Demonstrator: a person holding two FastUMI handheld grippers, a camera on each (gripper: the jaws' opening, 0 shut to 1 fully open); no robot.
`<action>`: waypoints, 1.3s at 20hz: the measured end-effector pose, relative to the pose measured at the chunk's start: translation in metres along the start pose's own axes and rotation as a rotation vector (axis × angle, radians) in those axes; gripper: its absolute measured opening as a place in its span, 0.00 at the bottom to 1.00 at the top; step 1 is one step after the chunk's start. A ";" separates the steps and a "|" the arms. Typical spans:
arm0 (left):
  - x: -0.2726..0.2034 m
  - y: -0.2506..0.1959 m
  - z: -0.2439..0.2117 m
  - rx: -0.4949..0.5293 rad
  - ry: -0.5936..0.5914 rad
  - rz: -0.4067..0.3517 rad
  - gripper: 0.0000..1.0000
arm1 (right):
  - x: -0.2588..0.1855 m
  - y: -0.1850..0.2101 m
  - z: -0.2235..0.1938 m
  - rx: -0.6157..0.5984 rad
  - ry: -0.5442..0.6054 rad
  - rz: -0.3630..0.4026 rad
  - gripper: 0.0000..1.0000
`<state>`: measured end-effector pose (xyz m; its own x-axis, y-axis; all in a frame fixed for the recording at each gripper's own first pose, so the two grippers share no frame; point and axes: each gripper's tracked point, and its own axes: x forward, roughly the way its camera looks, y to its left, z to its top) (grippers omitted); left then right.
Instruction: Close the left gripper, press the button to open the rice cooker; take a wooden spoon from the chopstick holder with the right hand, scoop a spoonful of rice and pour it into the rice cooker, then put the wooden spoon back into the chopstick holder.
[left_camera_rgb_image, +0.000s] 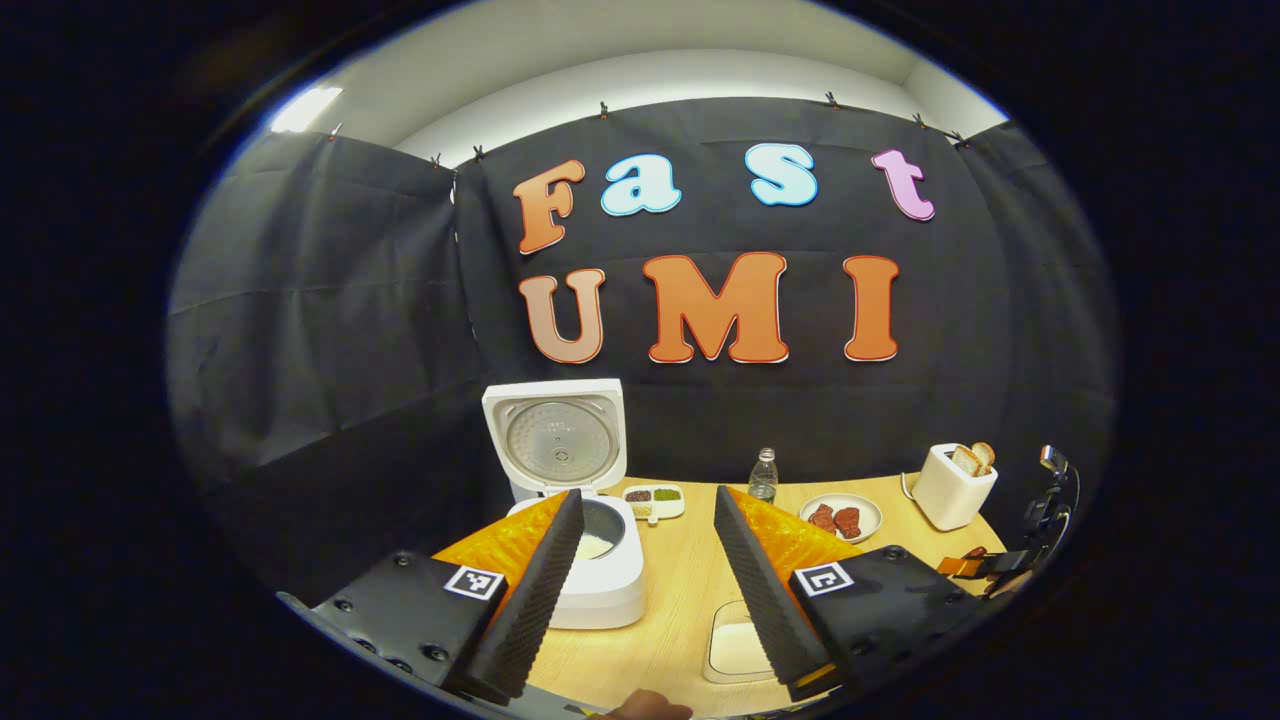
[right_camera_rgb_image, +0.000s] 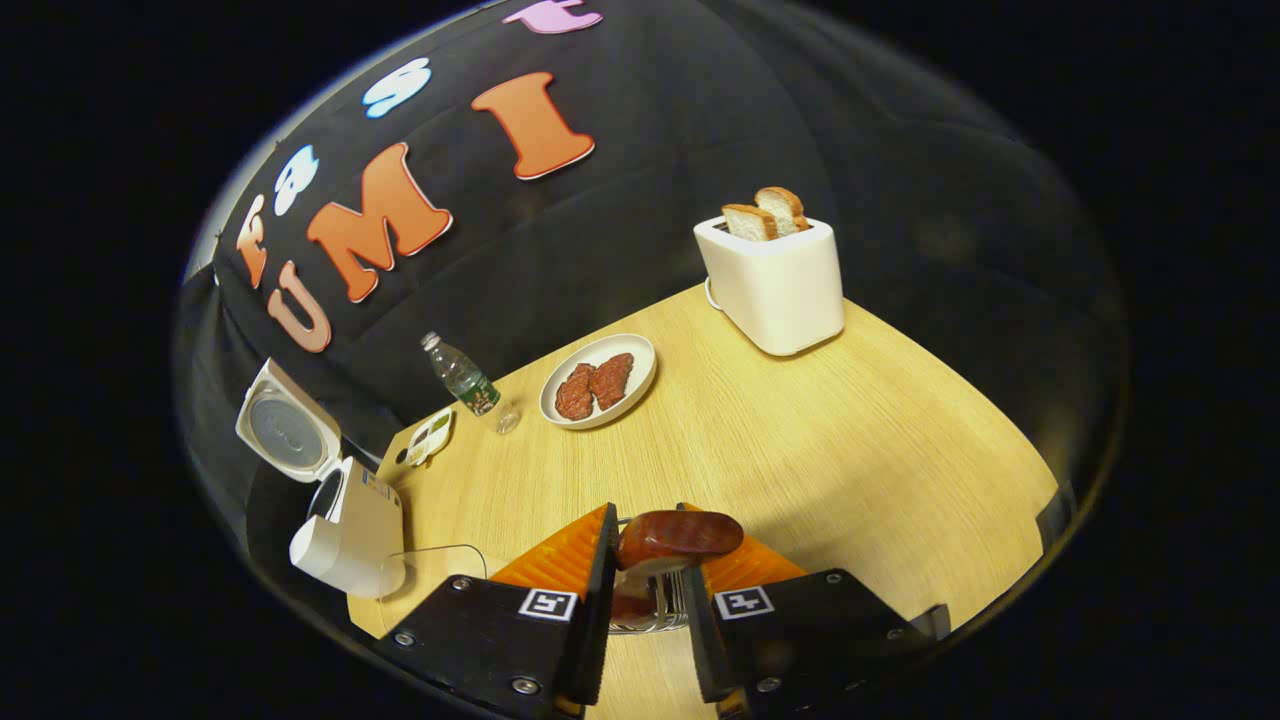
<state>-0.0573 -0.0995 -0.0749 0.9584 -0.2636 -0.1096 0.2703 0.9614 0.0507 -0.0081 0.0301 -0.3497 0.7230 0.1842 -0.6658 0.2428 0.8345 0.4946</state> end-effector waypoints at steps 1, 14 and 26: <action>0.005 0.001 0.005 0.005 -0.013 -0.015 0.90 | 0.001 0.000 -0.004 0.015 0.008 -0.014 0.34; 0.057 0.026 -0.001 0.083 -0.031 -0.120 0.89 | -0.040 0.041 0.042 -0.013 -0.153 -0.083 0.17; 0.065 0.085 -0.019 0.071 -0.022 0.008 0.91 | -0.064 0.176 0.003 -0.313 -0.129 0.173 0.16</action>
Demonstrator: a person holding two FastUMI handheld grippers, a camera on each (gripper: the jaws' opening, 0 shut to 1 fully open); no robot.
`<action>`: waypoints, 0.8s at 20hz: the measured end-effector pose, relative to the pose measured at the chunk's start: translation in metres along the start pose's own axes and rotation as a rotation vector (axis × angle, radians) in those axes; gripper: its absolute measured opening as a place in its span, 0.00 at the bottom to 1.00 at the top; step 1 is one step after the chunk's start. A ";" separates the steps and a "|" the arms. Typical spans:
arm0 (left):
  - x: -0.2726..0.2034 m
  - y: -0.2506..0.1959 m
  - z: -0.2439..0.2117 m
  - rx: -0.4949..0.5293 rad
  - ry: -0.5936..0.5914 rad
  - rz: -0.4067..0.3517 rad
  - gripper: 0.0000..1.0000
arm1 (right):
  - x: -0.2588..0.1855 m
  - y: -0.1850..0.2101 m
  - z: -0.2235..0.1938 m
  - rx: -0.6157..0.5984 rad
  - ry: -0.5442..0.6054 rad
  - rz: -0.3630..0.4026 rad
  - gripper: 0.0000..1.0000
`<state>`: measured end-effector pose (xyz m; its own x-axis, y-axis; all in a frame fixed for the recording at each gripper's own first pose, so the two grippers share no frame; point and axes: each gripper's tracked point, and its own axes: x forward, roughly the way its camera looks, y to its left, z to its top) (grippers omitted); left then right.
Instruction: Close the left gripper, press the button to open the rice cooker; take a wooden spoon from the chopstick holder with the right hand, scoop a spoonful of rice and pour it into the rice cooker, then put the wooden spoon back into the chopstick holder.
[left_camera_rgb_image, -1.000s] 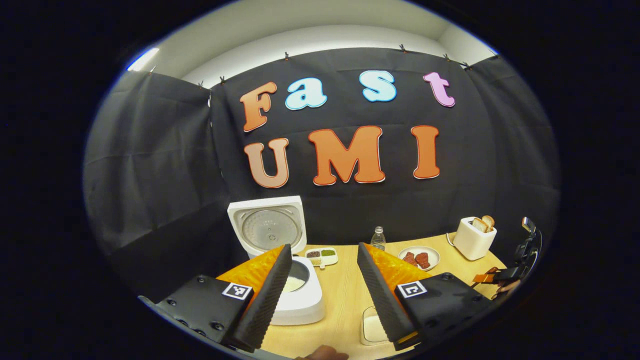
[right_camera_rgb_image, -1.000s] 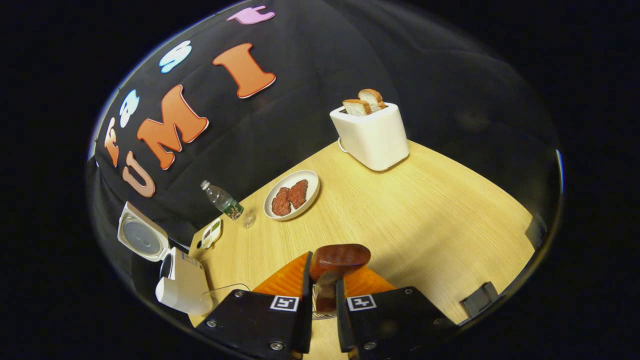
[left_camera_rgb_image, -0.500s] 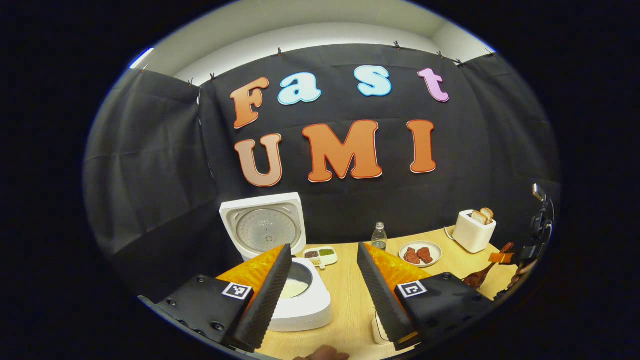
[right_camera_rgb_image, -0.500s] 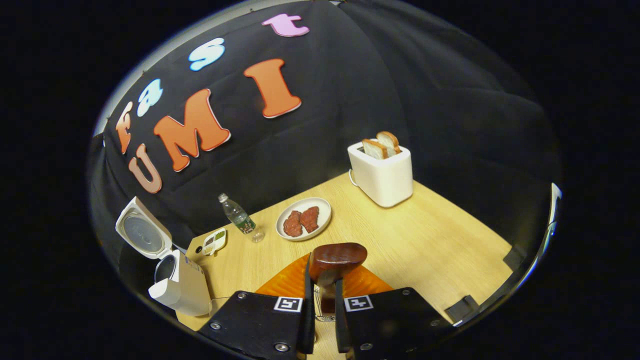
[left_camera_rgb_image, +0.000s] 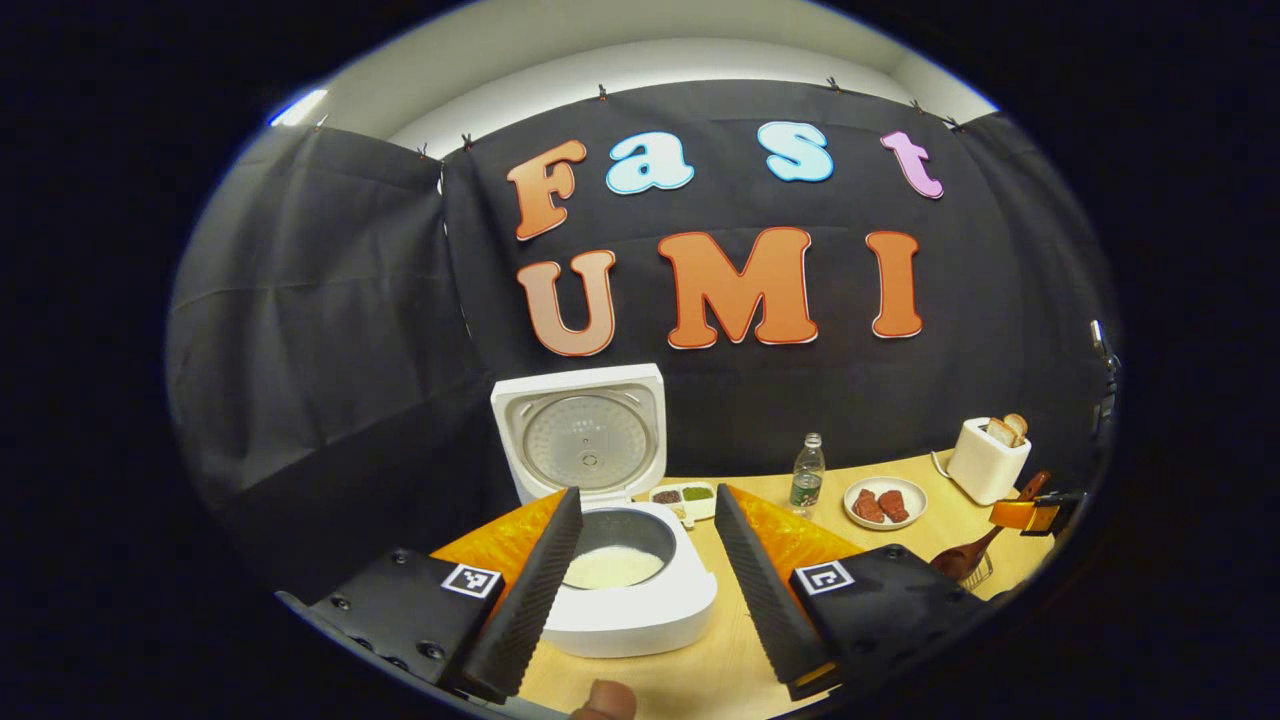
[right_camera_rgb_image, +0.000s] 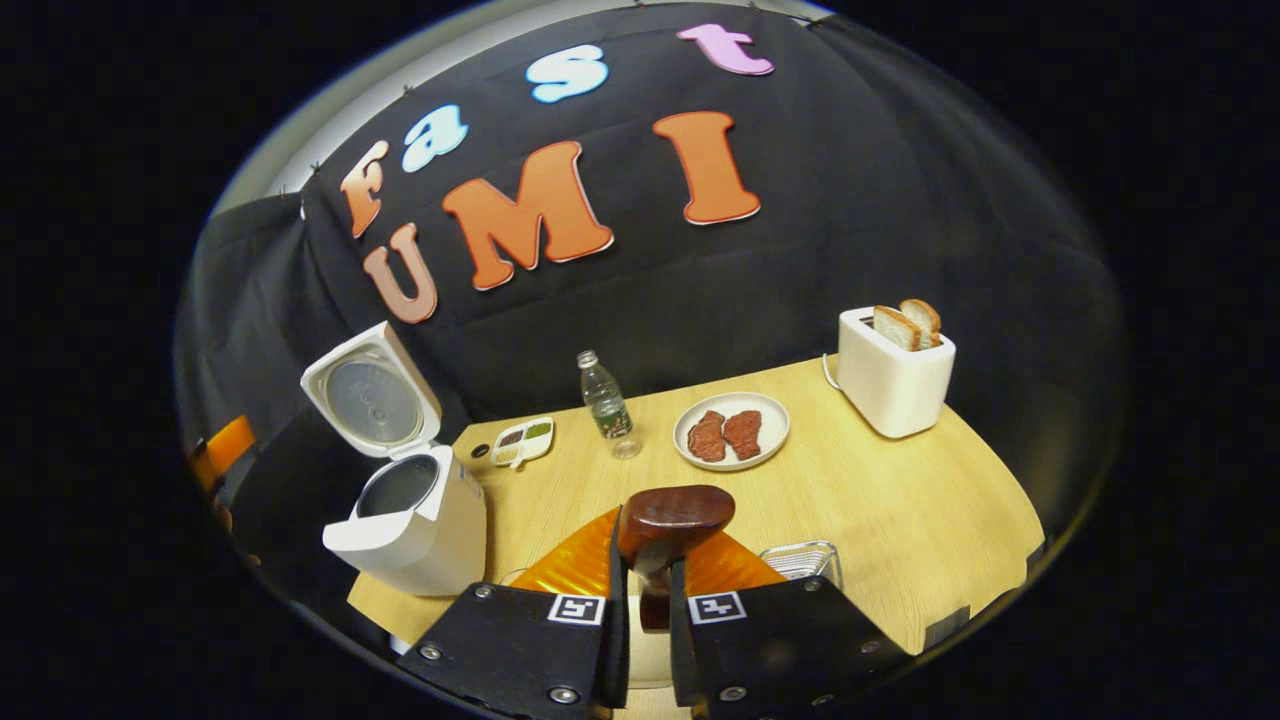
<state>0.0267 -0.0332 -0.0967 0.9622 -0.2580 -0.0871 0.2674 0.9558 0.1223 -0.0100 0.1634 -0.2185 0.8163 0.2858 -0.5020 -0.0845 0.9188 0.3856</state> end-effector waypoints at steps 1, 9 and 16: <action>-0.001 0.004 -0.002 0.002 0.001 0.001 0.87 | 0.004 0.005 -0.008 -0.046 0.009 0.002 0.16; -0.023 0.026 0.000 0.082 -0.059 0.050 1.00 | 0.031 0.012 -0.069 -0.248 0.106 -0.043 0.17; -0.031 0.049 -0.001 0.109 -0.073 0.110 0.98 | 0.043 0.019 -0.084 -0.404 0.059 -0.075 0.17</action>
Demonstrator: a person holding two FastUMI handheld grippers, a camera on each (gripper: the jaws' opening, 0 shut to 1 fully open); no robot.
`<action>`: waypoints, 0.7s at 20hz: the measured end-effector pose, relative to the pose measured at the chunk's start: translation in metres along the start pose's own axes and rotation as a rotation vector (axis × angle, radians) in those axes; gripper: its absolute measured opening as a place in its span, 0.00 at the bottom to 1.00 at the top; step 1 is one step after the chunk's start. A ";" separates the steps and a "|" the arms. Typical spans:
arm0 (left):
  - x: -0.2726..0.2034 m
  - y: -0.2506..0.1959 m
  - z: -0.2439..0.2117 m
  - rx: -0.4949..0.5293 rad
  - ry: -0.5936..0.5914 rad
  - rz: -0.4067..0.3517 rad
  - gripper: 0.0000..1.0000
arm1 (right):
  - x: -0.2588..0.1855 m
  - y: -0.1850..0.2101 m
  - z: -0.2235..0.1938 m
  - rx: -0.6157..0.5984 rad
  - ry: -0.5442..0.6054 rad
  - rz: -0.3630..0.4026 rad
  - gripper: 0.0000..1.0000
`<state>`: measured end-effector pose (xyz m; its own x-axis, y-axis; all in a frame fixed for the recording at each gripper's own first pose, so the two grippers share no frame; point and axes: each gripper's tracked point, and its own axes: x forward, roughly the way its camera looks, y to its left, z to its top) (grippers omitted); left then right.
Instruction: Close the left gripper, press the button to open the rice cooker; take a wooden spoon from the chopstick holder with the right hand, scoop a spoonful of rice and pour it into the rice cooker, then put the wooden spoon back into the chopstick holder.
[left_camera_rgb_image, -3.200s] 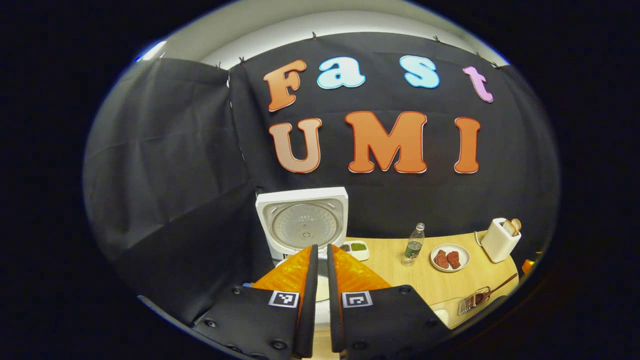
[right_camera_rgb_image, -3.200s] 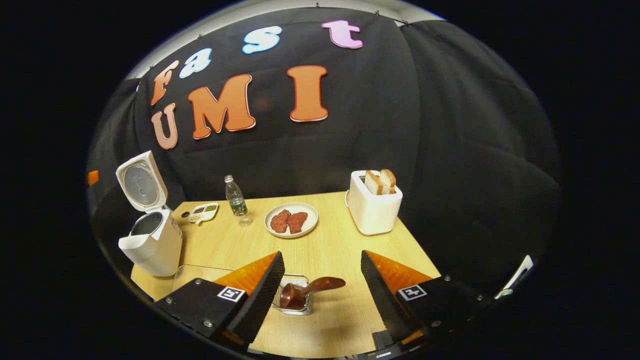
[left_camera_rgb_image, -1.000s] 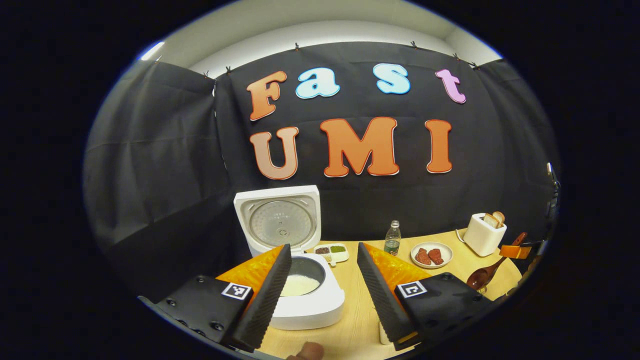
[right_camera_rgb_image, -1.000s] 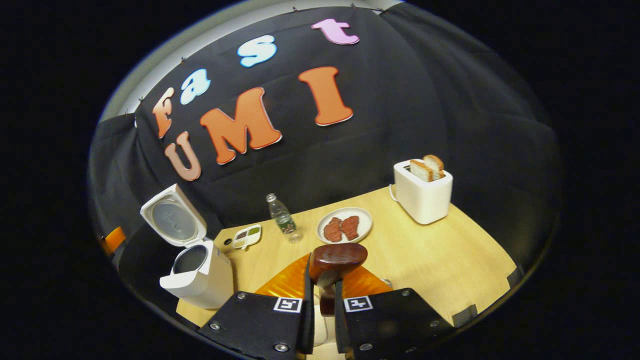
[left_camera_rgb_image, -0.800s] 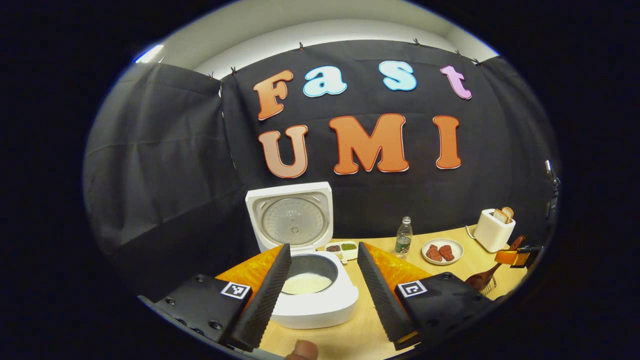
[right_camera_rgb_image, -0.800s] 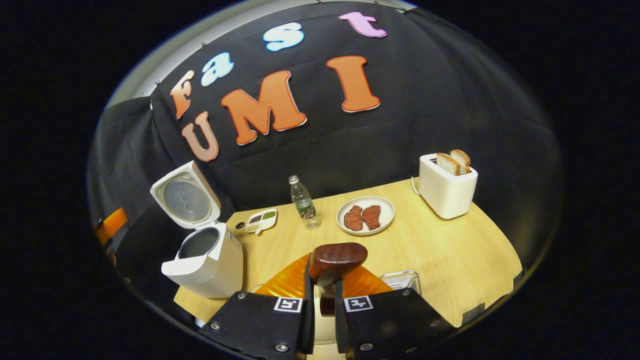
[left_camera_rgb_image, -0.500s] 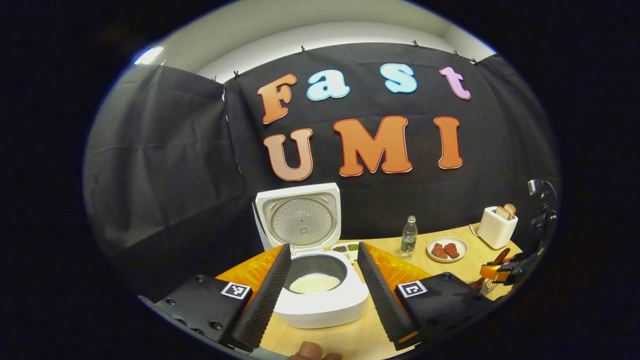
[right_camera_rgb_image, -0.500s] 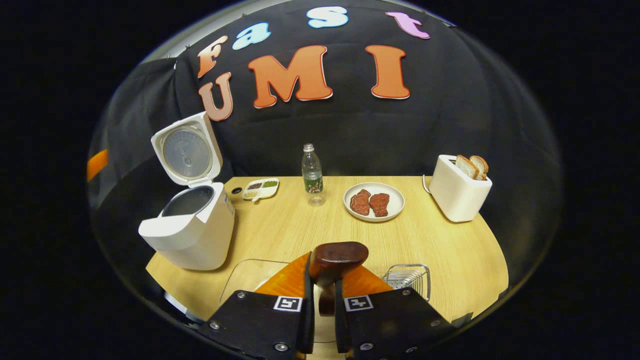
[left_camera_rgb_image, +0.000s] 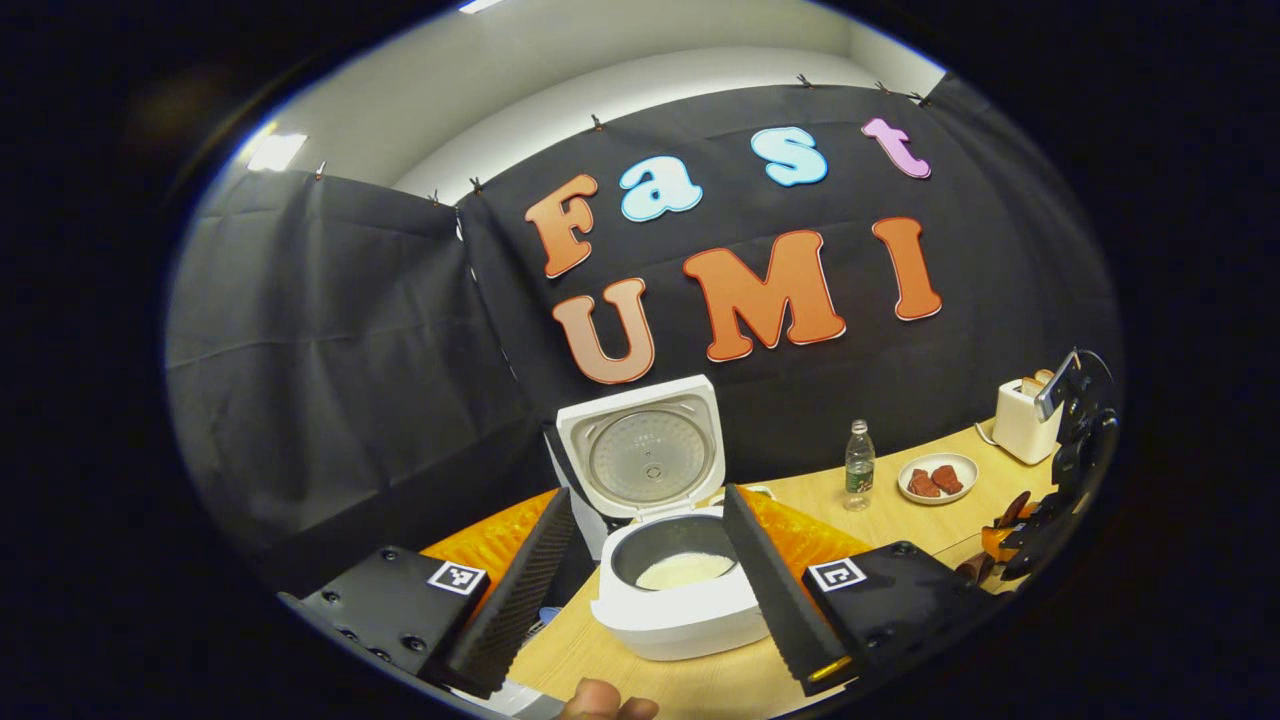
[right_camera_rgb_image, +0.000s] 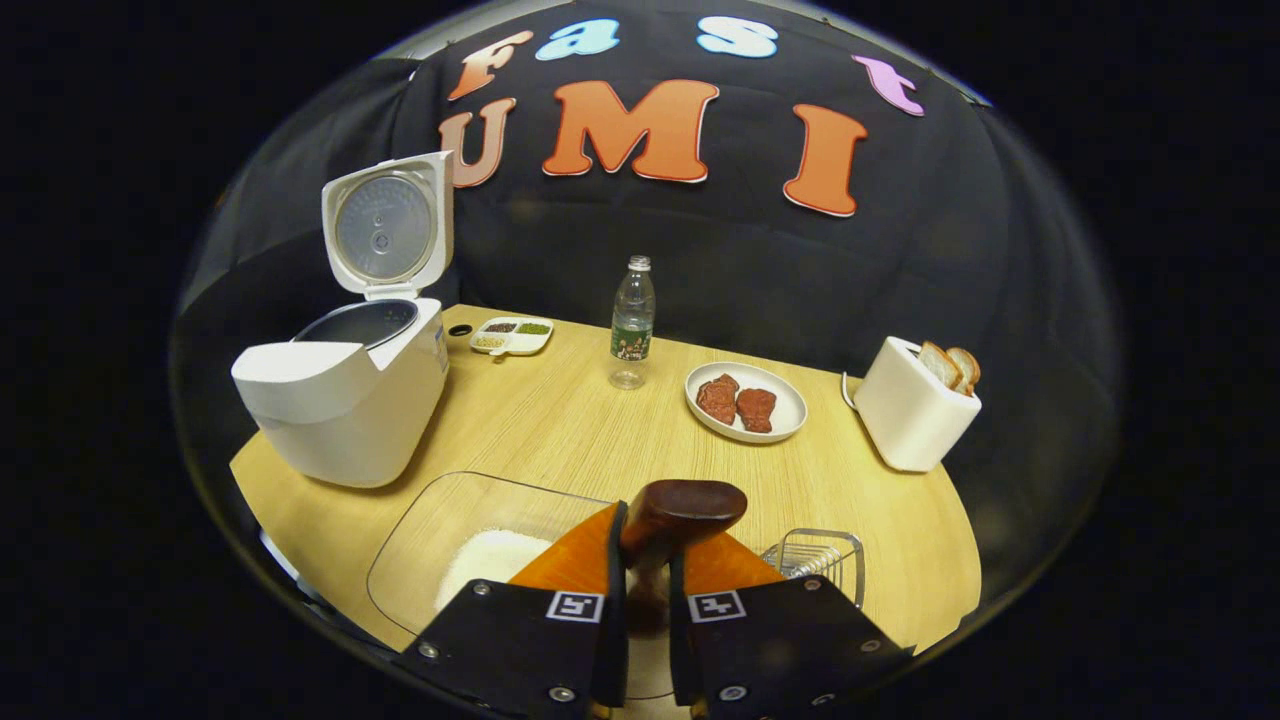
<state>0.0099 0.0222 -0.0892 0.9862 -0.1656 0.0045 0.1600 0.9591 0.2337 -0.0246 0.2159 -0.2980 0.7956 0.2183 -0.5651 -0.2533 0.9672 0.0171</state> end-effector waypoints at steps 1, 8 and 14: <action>0.000 0.005 0.001 0.004 -0.008 0.012 0.96 | 0.002 0.005 -0.001 -0.020 -0.003 0.002 0.17; 0.004 0.020 0.002 0.090 -0.037 0.067 1.00 | 0.010 0.033 -0.008 -0.031 -0.014 0.018 0.17; 0.008 0.036 -0.016 0.109 -0.001 0.076 0.96 | 0.010 0.072 -0.006 0.018 -0.019 0.072 0.16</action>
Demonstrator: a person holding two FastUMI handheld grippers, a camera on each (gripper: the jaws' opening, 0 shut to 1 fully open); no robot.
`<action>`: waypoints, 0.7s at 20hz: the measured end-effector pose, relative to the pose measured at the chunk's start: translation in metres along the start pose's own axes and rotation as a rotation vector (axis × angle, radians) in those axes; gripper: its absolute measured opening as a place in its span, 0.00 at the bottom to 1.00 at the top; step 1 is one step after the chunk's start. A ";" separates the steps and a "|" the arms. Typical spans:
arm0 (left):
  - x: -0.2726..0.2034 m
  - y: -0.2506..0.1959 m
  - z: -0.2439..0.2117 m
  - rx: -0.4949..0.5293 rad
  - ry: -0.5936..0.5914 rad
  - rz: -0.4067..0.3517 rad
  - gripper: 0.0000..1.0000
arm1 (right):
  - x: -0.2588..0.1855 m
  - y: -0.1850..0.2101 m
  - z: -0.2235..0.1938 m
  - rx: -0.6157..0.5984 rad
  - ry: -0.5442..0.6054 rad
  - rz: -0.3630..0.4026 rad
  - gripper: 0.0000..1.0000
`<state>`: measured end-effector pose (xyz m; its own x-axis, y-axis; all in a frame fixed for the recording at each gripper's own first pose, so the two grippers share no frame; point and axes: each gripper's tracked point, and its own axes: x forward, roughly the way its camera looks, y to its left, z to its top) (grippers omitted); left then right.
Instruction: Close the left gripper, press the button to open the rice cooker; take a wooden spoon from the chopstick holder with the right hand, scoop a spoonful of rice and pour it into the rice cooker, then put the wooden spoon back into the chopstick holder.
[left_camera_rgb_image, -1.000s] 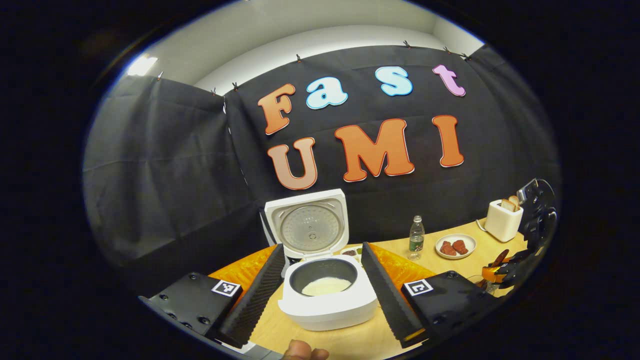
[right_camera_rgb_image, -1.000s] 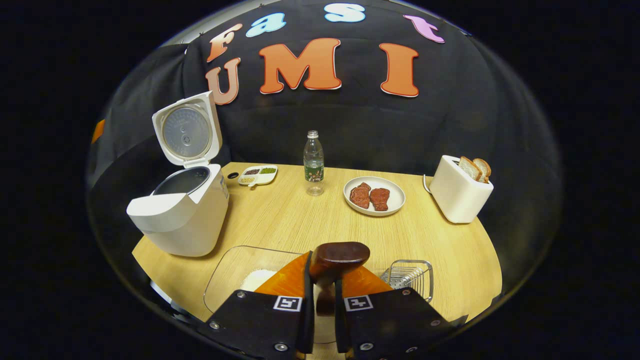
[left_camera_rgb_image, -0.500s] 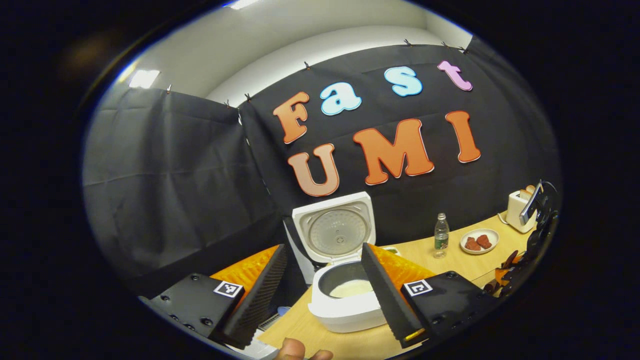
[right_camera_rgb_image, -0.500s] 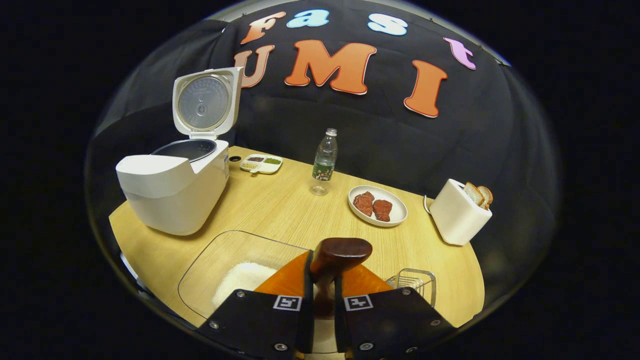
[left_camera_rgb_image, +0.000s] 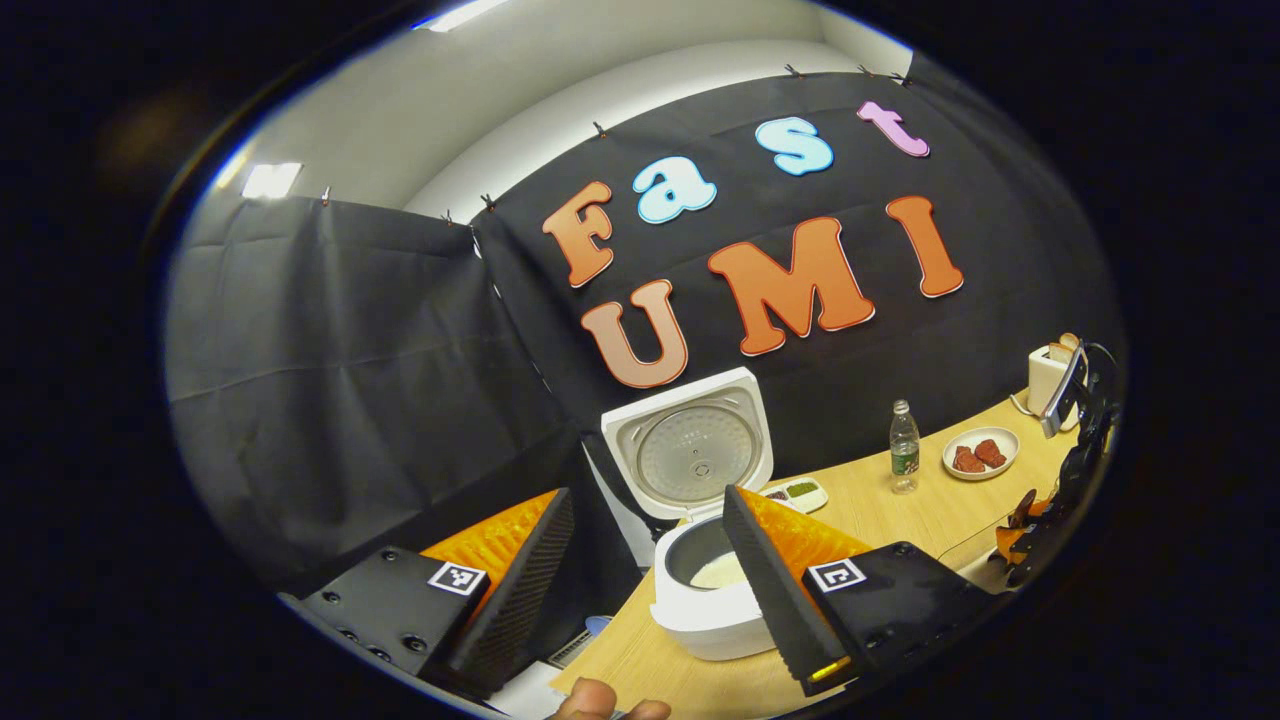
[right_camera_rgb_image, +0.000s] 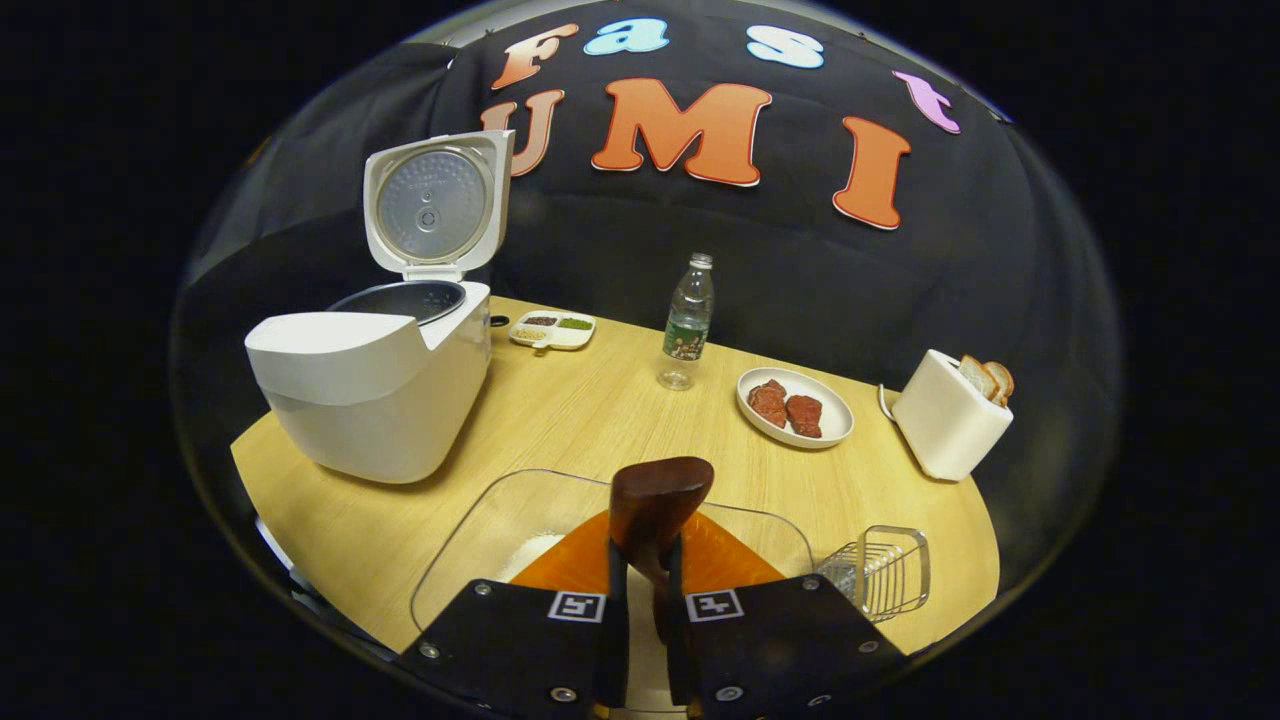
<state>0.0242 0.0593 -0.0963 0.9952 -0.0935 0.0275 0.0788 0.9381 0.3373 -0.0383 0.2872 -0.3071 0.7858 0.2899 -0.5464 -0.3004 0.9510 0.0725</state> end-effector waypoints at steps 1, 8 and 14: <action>0.001 0.004 -0.003 0.002 0.006 0.002 1.00 | 0.000 0.010 0.000 0.022 0.006 0.021 0.15; 0.003 0.018 -0.017 -0.001 0.028 0.013 1.00 | 0.001 0.021 -0.001 0.321 0.081 0.104 0.15; 0.005 0.017 -0.023 0.008 0.043 0.006 1.00 | -0.001 0.008 -0.007 0.573 0.110 0.146 0.14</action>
<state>0.0316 0.0822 -0.1120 0.9973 -0.0731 -0.0107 0.0723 0.9358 0.3451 -0.0448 0.2943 -0.3118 0.6883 0.4384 -0.5779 -0.0376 0.8172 0.5751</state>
